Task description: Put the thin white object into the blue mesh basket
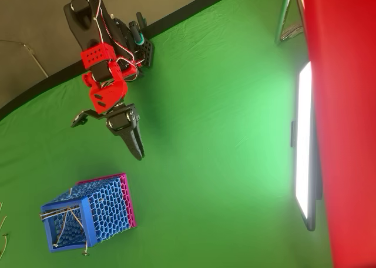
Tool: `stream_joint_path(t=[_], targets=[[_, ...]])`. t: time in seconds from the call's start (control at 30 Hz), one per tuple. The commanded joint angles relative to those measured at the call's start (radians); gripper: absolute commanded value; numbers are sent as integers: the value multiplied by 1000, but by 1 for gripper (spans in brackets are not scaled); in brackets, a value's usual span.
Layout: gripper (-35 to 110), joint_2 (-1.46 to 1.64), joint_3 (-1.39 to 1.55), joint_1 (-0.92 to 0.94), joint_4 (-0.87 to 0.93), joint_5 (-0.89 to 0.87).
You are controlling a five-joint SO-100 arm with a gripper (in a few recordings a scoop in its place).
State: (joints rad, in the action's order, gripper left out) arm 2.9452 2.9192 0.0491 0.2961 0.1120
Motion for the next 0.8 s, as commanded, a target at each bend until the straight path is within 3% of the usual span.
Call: stream_joint_path(t=[0.0, 0.5, 0.77], targets=[[15, 94, 49, -11, 25, 20], [12, 379, 164, -21, 348, 25], [1, 380, 164, -20, 492, -6]])
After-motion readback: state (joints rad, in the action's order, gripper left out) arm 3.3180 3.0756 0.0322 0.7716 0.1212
